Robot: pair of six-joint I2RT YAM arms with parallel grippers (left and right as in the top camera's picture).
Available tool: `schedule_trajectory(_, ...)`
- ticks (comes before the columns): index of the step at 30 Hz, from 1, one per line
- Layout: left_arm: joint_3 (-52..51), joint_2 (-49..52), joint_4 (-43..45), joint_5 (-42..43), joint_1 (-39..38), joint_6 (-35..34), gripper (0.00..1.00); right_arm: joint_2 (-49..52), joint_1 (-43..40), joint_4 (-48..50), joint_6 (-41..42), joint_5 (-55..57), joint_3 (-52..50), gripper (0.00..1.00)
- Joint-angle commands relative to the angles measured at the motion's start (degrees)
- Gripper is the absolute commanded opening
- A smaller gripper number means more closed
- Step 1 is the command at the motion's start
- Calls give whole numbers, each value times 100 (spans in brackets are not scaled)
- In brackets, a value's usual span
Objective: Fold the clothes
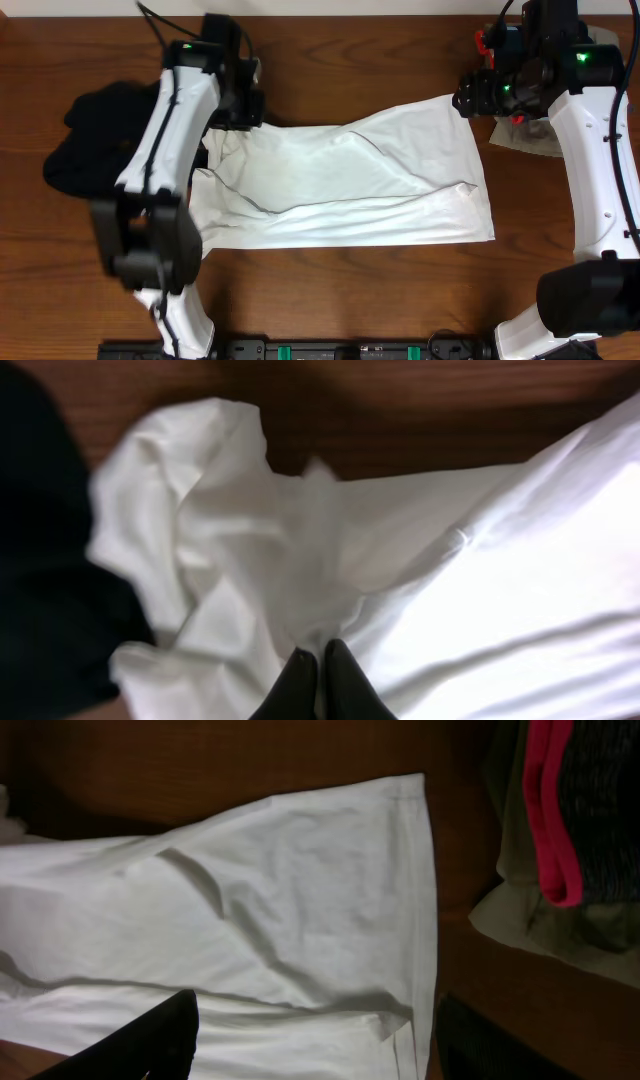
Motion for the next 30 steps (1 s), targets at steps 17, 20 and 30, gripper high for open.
schedule_trajectory(17, -599, -352, -289, 52, -13, -76, 6, 1115, 59, 1443, -601, 348, -111, 72)
schedule_trajectory(20, -608, -352, -142, 52, -13, -76, 6, 1639, 59, 2063, -601, 369, -111, 73)
schedule_trajectory(30, -612, -352, 55, 52, -13, -79, 6, 2704, 199, 3167, -754, 476, -111, 69)
